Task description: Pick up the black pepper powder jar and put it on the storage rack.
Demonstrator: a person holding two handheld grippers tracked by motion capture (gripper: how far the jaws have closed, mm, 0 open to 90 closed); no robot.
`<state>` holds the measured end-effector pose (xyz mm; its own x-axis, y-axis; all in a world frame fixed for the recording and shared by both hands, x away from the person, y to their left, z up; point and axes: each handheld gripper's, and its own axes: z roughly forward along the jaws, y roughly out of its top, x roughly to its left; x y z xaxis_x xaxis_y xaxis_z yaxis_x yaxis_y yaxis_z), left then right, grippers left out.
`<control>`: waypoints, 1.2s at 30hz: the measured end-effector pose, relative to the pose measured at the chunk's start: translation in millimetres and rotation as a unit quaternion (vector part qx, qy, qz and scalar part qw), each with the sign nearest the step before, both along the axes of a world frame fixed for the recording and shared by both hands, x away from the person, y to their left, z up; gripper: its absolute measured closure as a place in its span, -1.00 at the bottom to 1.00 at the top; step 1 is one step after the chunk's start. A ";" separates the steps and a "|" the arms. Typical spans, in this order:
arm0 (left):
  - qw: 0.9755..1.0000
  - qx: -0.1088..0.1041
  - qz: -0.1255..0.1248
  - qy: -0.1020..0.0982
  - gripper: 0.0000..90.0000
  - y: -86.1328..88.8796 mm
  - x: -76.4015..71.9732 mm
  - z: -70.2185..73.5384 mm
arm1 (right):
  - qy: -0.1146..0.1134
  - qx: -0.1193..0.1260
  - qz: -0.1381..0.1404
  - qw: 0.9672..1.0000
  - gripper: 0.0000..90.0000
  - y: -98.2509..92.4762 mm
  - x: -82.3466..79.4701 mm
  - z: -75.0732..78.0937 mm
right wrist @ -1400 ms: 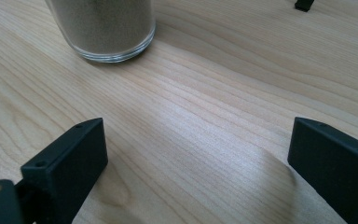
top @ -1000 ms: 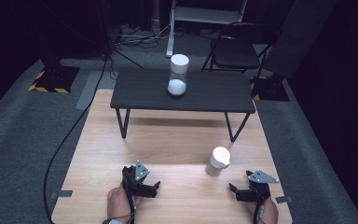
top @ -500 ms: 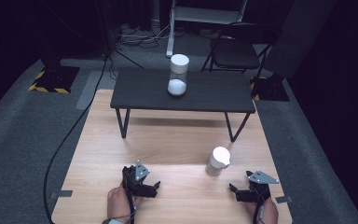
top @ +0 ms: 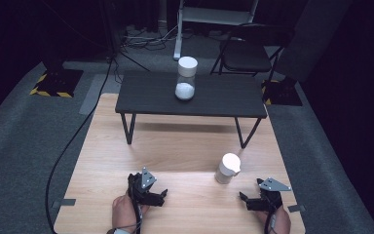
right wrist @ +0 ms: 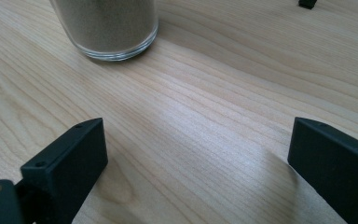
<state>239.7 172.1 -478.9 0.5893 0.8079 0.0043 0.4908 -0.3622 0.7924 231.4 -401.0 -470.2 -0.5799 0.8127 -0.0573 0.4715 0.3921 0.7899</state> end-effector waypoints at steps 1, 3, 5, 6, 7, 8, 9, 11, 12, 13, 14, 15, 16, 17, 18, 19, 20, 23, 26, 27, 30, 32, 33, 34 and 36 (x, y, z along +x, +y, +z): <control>1.000 0.000 0.000 0.000 -1.00 0.0 0.1 0.1 | 0.000 0.000 0.000 1.000 -0.90 0.1 0.0 0.1; 1.000 0.000 0.000 0.000 -1.00 -0.1 0.0 0.1 | 0.000 0.000 0.000 1.000 -0.90 0.1 -0.1 0.1; 1.000 0.000 0.001 0.000 -1.00 -0.4 -0.3 -0.1 | 0.000 -0.001 0.000 1.000 -0.90 0.4 -0.3 0.3; 1.000 0.000 0.002 0.000 -1.00 -0.5 -0.5 -0.2 | -0.001 -0.002 0.000 1.000 -0.90 0.6 -0.4 0.5; 1.000 0.000 0.002 0.000 -1.00 -0.4 -0.5 -0.1 | 0.000 -0.003 0.000 1.000 -0.90 0.5 -0.4 0.7; 1.000 0.000 0.002 0.000 -1.00 -0.5 -0.6 -0.2 | 0.001 -0.003 0.000 1.000 -0.91 0.5 -0.1 1.2; 1.000 0.000 0.002 0.000 -1.00 -0.5 -0.5 -0.1 | 0.002 -0.003 0.000 1.000 -0.91 0.9 0.1 1.6; 1.000 0.000 0.002 0.000 -1.00 -0.5 -0.3 -0.1 | 0.002 -0.004 -0.002 1.000 -0.91 1.3 0.5 2.0; 1.000 -0.001 0.002 0.000 -1.00 -0.5 -0.2 0.0 | 0.003 -0.004 -0.002 1.000 -0.91 1.2 0.8 2.3; 1.000 0.000 0.002 0.000 -1.00 -0.5 -0.1 0.1 | 0.003 -0.006 -0.002 1.000 -0.91 1.6 0.5 2.7; 1.000 0.000 0.001 0.000 -1.00 -0.4 0.1 0.2 | 0.002 -0.008 -0.002 1.000 -0.91 2.1 0.1 3.0; 1.000 0.000 0.001 0.001 -1.00 -0.4 0.2 0.3 | 0.001 -0.010 -0.002 1.000 -0.91 2.7 -0.4 3.6; 1.000 0.000 0.001 0.001 -1.00 -0.5 0.1 0.2 | 0.000 -0.013 -0.003 1.000 -0.91 3.6 -1.1 3.9; 1.000 0.000 0.002 0.001 -1.00 -0.5 0.1 0.3 | -0.002 -0.015 -0.005 1.000 -0.92 4.6 -2.0 3.8; 1.000 0.001 0.002 0.001 -1.00 -0.5 0.2 0.3 | -0.004 -0.016 -0.009 1.000 -0.92 5.5 -2.7 3.7; 1.000 0.000 0.002 0.001 -1.00 -0.6 0.1 0.3 | -0.003 -0.018 -0.010 1.000 -0.91 5.9 -2.9 4.2; 1.000 0.000 0.002 0.001 -1.00 -0.6 0.0 0.2 | -0.004 -0.020 -0.011 1.000 -0.91 6.6 -3.6 4.9; 1.000 0.000 0.002 0.001 -1.00 -0.6 0.0 0.2 | -0.010 -0.023 -0.008 1.000 -0.91 7.0 -6.4 5.3; 1.000 0.000 0.002 0.001 -1.00 -0.6 0.1 0.3 | -0.019 -0.015 -0.009 1.000 -0.91 4.6 -9.6 4.7; 1.000 0.000 0.002 0.001 -1.00 -0.6 0.2 0.3 | -0.024 -0.009 -0.008 1.000 -0.91 2.8 -11.1 4.1; 1.000 0.000 0.002 0.001 -1.00 -0.6 0.2 0.3 | -0.037 0.010 -0.005 0.999 -0.91 -4.3 -15.3 3.2; 1.000 0.000 0.002 0.001 -1.00 -0.6 0.2 0.3 | -0.047 0.026 -0.002 0.999 -0.91 -9.6 -18.4 2.3; 1.000 0.000 0.002 0.001 -1.00 -0.6 0.1 0.3 | -0.055 0.032 -0.003 0.998 -0.91 -11.5 -21.0 2.2; 1.000 0.000 0.002 0.001 -1.00 -0.6 0.1 0.3 | -0.062 0.042 -0.003 0.997 -0.91 -14.2 -23.2 2.0; 1.000 0.000 0.003 0.001 -1.00 -0.6 0.1 0.3 | -0.076 0.065 -0.001 0.995 -0.91 -18.5 -26.5 2.1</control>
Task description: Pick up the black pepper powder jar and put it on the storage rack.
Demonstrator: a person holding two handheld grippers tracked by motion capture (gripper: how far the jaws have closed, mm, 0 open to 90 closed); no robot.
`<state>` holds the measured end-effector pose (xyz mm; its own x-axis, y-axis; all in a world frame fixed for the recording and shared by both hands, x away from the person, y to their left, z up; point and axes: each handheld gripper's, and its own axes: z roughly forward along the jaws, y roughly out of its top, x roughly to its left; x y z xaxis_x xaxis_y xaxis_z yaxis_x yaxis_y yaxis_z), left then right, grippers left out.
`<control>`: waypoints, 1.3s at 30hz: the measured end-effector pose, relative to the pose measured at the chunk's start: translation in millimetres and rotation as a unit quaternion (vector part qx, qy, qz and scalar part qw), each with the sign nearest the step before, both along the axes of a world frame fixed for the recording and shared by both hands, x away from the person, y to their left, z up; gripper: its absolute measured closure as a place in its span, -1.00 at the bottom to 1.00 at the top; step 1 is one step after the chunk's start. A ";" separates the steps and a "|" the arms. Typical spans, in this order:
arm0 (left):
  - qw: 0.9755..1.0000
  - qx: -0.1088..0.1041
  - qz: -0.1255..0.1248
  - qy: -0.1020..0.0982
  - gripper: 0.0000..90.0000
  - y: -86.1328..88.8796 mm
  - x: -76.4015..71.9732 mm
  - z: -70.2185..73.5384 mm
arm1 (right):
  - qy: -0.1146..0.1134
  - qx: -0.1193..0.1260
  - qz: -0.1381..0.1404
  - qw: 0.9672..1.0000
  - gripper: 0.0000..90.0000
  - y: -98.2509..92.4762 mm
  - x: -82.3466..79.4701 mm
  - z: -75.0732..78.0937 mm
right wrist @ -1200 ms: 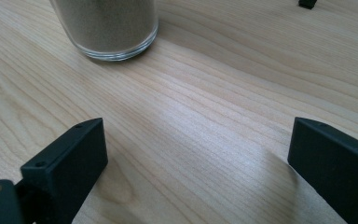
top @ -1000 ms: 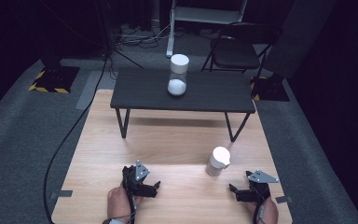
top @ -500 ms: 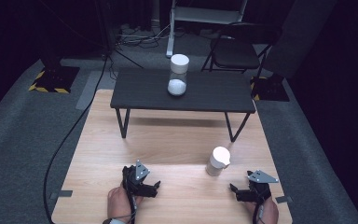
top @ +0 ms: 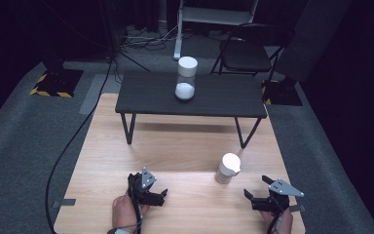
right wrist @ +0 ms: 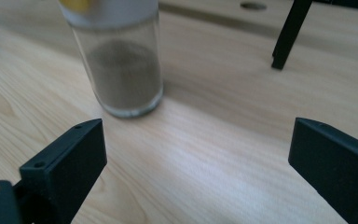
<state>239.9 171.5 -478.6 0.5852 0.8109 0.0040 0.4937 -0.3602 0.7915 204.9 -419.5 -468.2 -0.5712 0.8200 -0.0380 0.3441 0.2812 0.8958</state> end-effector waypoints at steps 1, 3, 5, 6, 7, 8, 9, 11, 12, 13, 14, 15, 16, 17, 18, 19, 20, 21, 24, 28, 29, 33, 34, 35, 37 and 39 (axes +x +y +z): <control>1.000 0.000 0.000 0.000 -1.00 0.0 0.0 0.0 | -0.009 0.002 -0.001 1.000 -0.91 0.8 -2.7 0.8; 1.000 0.000 0.000 0.000 -1.00 -0.1 -0.1 -0.1 | -0.027 -0.001 -0.001 1.000 -0.91 3.4 -7.9 2.4; 1.000 0.000 0.001 0.000 -1.00 -0.1 -0.2 -0.1 | -0.039 -0.002 0.002 0.999 -0.91 4.4 -11.7 3.7; 1.000 0.000 0.000 0.000 -1.00 -0.1 -0.2 0.0 | -0.045 0.000 0.004 0.999 -0.91 4.4 -13.5 4.2; 1.000 0.000 0.000 0.000 -1.00 -0.1 -0.2 0.0 | -0.052 0.003 0.005 0.999 -0.91 4.1 -15.2 4.6; 1.000 0.000 0.001 0.000 -1.00 -0.1 -0.2 0.0 | -0.058 0.007 0.006 0.998 -0.91 3.8 -16.9 5.1; 1.000 0.000 0.001 0.000 -1.00 -0.1 -0.2 -0.1 | -0.065 0.012 0.008 0.998 -0.91 3.3 -18.6 5.8; 1.000 0.000 0.001 0.000 -1.00 -0.1 -0.2 -0.1 | -0.081 0.021 0.011 0.996 -0.92 2.7 -22.2 5.9; 1.000 0.000 0.000 0.000 -1.00 -0.1 -0.2 -0.1 | -0.087 0.022 0.012 0.996 -0.92 3.3 -23.7 6.7; 1.000 0.000 0.001 0.000 -1.00 -0.1 -0.2 -0.1 | -0.093 0.021 0.012 0.995 -0.92 4.5 -25.3 7.6; 1.000 0.000 0.001 0.000 -1.00 -0.2 -0.3 -0.1 | -0.100 0.020 0.012 0.995 -0.92 6.1 -27.2 8.1; 1.000 0.000 0.001 0.000 -1.00 -0.2 -0.4 -0.2 | -0.107 0.019 0.013 0.994 -0.92 7.1 -28.7 8.4; 1.000 0.000 0.001 -0.001 -1.00 -0.2 -0.4 -0.3 | -0.113 0.019 0.016 0.993 -0.93 7.7 -29.6 8.4; 1.000 0.000 0.001 0.000 -1.00 -0.2 -0.4 -0.2 | -0.117 0.020 0.018 0.993 -0.93 8.4 -30.0 8.9; 1.000 0.000 0.001 0.000 -1.00 -0.2 -0.4 -0.1 | -0.120 0.019 0.020 0.992 -0.93 9.1 -30.2 9.2; 1.000 0.000 0.001 0.000 -1.00 -0.3 -0.3 -0.1 | -0.122 0.019 0.022 0.992 -0.93 9.6 -29.9 9.4; 1.000 0.000 0.002 0.000 -1.00 -0.5 -0.3 -0.1 | -0.121 0.020 0.023 0.992 -0.93 10.3 -29.5 9.7; 1.000 0.000 0.002 0.000 -1.00 -0.6 -0.2 0.0 | -0.120 0.020 0.024 0.992 -0.93 10.5 -28.5 9.8; 1.000 0.001 0.004 0.000 -1.00 -1.2 -0.2 0.2 | -0.114 0.022 0.025 0.993 -0.93 11.0 -25.7 8.7; 1.000 0.000 0.006 0.000 -1.00 -2.0 -0.1 0.1 | -0.106 0.021 0.025 0.994 -0.94 11.5 -20.7 6.7; 1.000 0.000 0.007 0.000 -1.00 -2.4 0.0 0.1 | -0.105 0.022 0.026 0.994 -0.95 11.5 -19.7 6.5; 1.000 0.000 0.007 0.000 -1.00 -2.4 0.0 0.0 | -0.100 0.027 0.029 0.994 -0.96 13.7 -12.9 6.1; 1.000 0.000 0.006 0.001 -1.00 -2.3 0.7 0.4 | -0.098 0.028 0.032 0.994 -0.96 14.7 -10.4 6.8; 1.000 0.000 0.007 0.001 -1.00 -2.3 1.0 0.6 | -0.094 0.028 0.034 0.995 -0.97 16.9 -7.2 8.1; 1.000 0.000 0.009 0.001 -1.00 -2.7 1.1 0.6 | -0.091 0.029 0.039 0.995 -0.97 20.3 -3.1 8.5; 1.000 0.000 0.010 0.000 -1.00 -3.0 0.2 0.3 | -0.086 0.025 0.043 0.995 -0.97 25.4 2.6 9.6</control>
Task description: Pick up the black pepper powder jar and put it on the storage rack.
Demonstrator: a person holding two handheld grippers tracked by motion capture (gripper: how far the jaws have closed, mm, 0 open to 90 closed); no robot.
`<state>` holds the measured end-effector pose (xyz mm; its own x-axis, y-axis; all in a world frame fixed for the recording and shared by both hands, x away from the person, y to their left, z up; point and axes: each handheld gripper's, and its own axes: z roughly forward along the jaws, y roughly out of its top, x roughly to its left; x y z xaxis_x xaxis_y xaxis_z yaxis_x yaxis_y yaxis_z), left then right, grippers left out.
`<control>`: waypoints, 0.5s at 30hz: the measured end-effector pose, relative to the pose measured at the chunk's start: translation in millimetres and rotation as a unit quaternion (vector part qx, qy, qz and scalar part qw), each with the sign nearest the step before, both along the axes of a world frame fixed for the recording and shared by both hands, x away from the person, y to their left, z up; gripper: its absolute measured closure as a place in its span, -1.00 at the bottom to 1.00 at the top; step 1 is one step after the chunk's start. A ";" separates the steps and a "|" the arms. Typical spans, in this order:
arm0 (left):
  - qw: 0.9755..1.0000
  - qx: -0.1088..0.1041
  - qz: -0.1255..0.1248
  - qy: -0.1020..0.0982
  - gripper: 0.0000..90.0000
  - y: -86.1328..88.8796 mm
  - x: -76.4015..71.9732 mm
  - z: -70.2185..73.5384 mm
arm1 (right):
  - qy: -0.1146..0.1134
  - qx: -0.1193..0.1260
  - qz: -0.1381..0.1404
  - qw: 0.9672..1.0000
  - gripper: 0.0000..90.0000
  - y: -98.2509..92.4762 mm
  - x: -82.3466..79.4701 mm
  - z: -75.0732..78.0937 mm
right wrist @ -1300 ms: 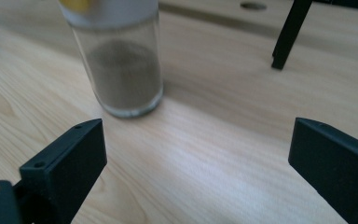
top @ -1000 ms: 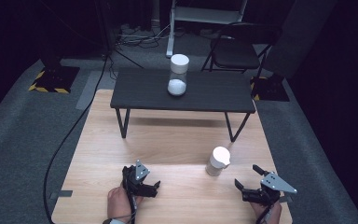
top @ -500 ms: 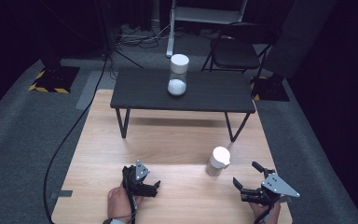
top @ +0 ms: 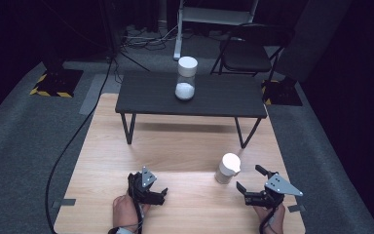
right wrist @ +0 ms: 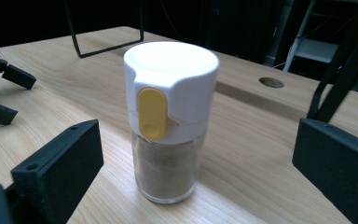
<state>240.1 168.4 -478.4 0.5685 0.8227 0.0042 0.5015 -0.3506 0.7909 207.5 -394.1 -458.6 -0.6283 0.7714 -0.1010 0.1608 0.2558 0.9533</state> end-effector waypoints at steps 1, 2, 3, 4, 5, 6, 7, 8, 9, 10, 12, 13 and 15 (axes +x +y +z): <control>1.000 0.000 0.001 -0.001 -1.00 0.0 -0.4 -0.3 | 0.003 -0.002 0.002 1.000 -0.97 2.6 2.9 0.4; 1.000 0.000 0.001 -0.001 -1.00 0.0 -0.6 -0.3 | 0.005 -0.003 0.005 1.000 -0.97 4.8 5.9 0.3; 1.000 -0.001 0.002 -0.001 -1.00 -0.1 -0.6 -0.3 | 0.007 -0.003 0.007 1.000 -0.97 7.0 8.8 0.3; 1.000 -0.001 0.002 0.000 -1.00 -0.1 -0.6 -0.3 | 0.009 -0.005 0.008 1.000 -0.97 9.4 11.4 0.8; 1.000 0.000 0.003 0.000 -1.00 -0.3 -0.7 -0.2 | 0.011 -0.005 0.010 1.000 -0.97 11.5 13.8 1.1; 1.000 0.000 0.003 0.000 -1.00 -0.4 -0.8 -0.2 | 0.011 -0.004 0.010 1.000 -0.97 13.4 16.0 1.0; 1.000 0.000 0.003 0.000 -1.00 -0.4 -0.8 -0.1 | 0.010 -0.003 0.012 1.000 -0.97 15.0 18.1 1.1; 1.000 0.000 0.003 0.000 -1.00 -0.5 -0.8 -0.1 | 0.010 -0.003 0.013 1.000 -0.97 16.9 20.2 1.4; 1.000 0.000 0.003 0.000 -1.00 -0.5 -0.9 -0.1 | 0.010 -0.003 0.013 1.000 -0.97 18.9 22.1 1.7; 1.000 0.000 0.004 0.000 -1.00 -0.5 -1.0 -0.1 | 0.011 -0.003 0.013 1.000 -0.96 20.9 24.0 2.1; 1.000 0.000 0.004 0.000 -1.00 -0.7 -1.1 -0.1 | 0.015 -0.003 0.015 1.000 -0.96 24.0 29.4 2.5; 1.000 0.000 0.004 0.000 -1.00 -0.7 -1.1 -0.1 | 0.017 -0.003 0.014 1.000 -0.96 26.0 32.3 2.1; 1.000 0.000 0.004 0.000 -1.00 -0.6 -1.1 -0.2 | 0.020 -0.002 0.015 1.000 -0.95 28.2 36.7 1.5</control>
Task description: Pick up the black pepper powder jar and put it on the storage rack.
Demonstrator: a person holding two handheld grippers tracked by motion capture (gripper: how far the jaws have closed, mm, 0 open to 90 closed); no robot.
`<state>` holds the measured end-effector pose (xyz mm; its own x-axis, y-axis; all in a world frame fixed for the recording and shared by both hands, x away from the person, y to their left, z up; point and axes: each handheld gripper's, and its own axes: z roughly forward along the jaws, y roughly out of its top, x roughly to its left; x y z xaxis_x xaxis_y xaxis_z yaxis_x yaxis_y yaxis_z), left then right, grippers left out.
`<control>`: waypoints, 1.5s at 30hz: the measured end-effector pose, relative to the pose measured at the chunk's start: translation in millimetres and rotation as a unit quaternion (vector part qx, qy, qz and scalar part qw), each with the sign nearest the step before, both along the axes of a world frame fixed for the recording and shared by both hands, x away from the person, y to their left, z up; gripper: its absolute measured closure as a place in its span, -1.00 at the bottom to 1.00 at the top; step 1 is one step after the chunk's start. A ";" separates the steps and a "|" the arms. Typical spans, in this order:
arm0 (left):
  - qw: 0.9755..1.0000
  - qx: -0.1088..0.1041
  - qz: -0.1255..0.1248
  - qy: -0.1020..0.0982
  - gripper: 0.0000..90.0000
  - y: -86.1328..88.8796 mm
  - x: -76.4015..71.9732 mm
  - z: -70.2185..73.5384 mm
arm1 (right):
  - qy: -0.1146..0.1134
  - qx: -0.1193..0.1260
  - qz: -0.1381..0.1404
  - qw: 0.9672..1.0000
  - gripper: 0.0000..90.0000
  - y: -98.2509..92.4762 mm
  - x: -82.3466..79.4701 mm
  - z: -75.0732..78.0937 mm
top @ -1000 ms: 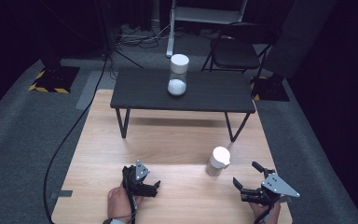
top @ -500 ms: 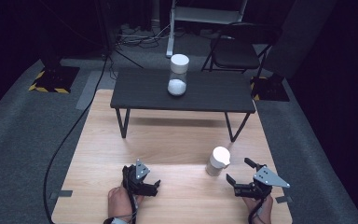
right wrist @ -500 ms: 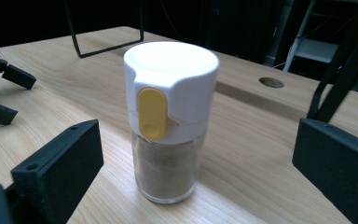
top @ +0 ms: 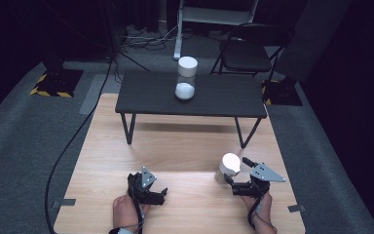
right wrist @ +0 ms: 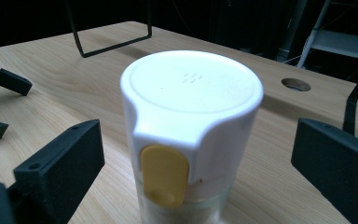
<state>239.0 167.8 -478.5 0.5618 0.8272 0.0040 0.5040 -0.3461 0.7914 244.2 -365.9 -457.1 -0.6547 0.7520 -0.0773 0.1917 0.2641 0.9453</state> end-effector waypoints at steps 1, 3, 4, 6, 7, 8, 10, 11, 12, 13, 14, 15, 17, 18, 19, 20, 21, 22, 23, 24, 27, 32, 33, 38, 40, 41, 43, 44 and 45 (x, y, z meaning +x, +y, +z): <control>1.000 0.000 0.000 0.000 -1.00 0.0 0.0 0.0 | 0.003 -0.001 0.000 1.000 -0.93 1.5 2.5 0.2; 1.000 0.000 0.001 0.000 -1.00 -0.1 0.1 0.1 | 0.009 -0.001 0.002 1.000 -0.90 3.7 7.4 0.0; 1.000 0.000 0.002 0.001 -1.00 -0.2 0.2 0.3 | 0.014 0.003 0.005 1.000 -0.88 3.7 10.2 -0.3; 1.000 0.000 0.003 0.001 -1.00 -0.4 0.2 0.4 | 0.023 0.009 0.010 1.000 -0.80 3.5 14.9 -0.2; 1.000 0.000 0.003 0.001 -1.00 -0.4 0.1 0.4 | 0.025 0.010 0.009 1.000 -0.77 4.3 15.8 0.0; 1.000 0.000 0.004 0.001 -1.00 -0.6 -0.1 0.3 | 0.026 0.009 0.008 1.000 -0.73 5.1 16.6 0.5; 1.000 0.000 0.004 0.001 -1.00 -0.7 -0.3 0.3 | 0.025 0.006 0.008 1.000 -0.66 6.4 17.1 1.0; 1.000 0.000 0.005 0.001 -1.00 -0.8 -0.4 0.3 | 0.023 0.004 0.007 1.000 -0.58 7.2 16.4 1.4; 1.000 0.000 0.005 0.001 -1.00 -0.8 -0.4 0.4 | 0.020 0.000 0.004 1.000 -0.51 8.1 15.2 1.9; 1.000 0.000 0.005 0.001 -1.00 -0.8 -0.4 0.3 | 0.017 -0.001 0.006 1.000 -0.44 8.1 14.5 2.2; 1.000 0.000 0.005 0.001 -1.00 -0.8 -0.4 0.3 | 0.012 -0.004 0.008 1.000 -0.36 8.4 13.1 2.3; 1.000 0.000 0.005 0.001 -1.00 -0.8 -0.4 0.4 | 0.008 -0.010 0.008 1.000 -0.36 9.9 11.8 3.3; 1.000 0.000 0.006 0.001 -1.00 -0.8 -0.3 0.4 | 0.007 -0.012 0.012 1.000 -0.35 10.1 11.9 3.6; 1.000 0.000 0.006 0.002 -1.00 -0.9 -0.2 0.4 | 0.008 -0.007 0.011 1.000 -0.35 9.3 11.8 2.3; 1.000 0.000 0.006 0.001 -1.00 -0.9 -0.1 0.4 | 0.009 0.000 0.013 1.000 -0.34 7.7 12.3 0.8; 1.000 0.000 0.006 0.001 -1.00 -0.9 -0.2 0.3 | 0.008 0.001 0.012 1.000 -0.34 7.5 11.7 -0.3; 1.000 -0.001 0.006 0.001 -1.00 -0.9 -0.2 0.3 | 0.007 0.000 0.010 1.000 -0.34 8.2 10.9 0.1; 1.000 0.000 0.006 0.001 -1.00 -0.9 -0.3 0.3 | 0.008 -0.002 0.010 1.000 -0.34 9.1 10.5 1.2; 1.000 0.000 0.007 0.001 -1.00 -1.0 -0.6 0.2 | 0.009 -0.005 0.010 1.000 -0.34 9.9 10.3 2.4; 1.000 -0.001 0.007 0.001 -1.00 -1.0 -0.8 0.1 | 0.010 -0.006 0.010 1.000 -0.34 10.8 10.2 3.4; 1.000 -0.001 0.007 0.000 -0.99 -0.6 -1.2 -0.3 | 0.014 -0.004 0.009 1.000 -0.34 11.7 9.1 4.9; 1.000 -0.001 0.006 -0.001 -0.99 -0.5 -1.5 -0.6 | 0.018 -0.012 0.003 1.000 -0.34 14.4 5.6 13.5; 1.000 -0.001 0.006 -0.002 -0.99 -0.3 -1.5 -0.7 | 0.018 -0.017 0.002 1.000 -0.34 15.6 5.0 17.4; 1.000 -0.001 0.003 0.000 -0.99 0.0 -0.4 -0.4 | 0.012 -0.036 -0.004 0.999 -0.34 19.5 1.5 39.8; 1.000 -0.001 0.003 -0.001 -0.99 0.1 -0.4 -0.5 | 0.009 -0.038 -0.006 0.999 -0.34 20.3 1.0 50.5; 1.000 -0.001 0.003 -0.001 -0.99 0.1 -0.4 -0.5 | 0.008 -0.039 -0.005 0.999 -0.34 20.7 1.2 54.5; 1.000 -0.002 0.003 -0.001 -0.99 0.1 -0.4 -0.5 | 0.007 -0.041 -0.005 0.999 -0.34 22.8 2.2 65.8; 1.000 -0.002 0.003 -0.001 -0.99 0.1 -0.5 -0.6 | 0.005 -0.044 -0.006 0.999 -0.34 24.5 2.6 71.2; 1.000 -0.001 0.003 -0.001 -0.99 0.2 -0.5 -0.6 | 0.002 -0.047 -0.007 0.999 -0.34 27.0 3.0 77.7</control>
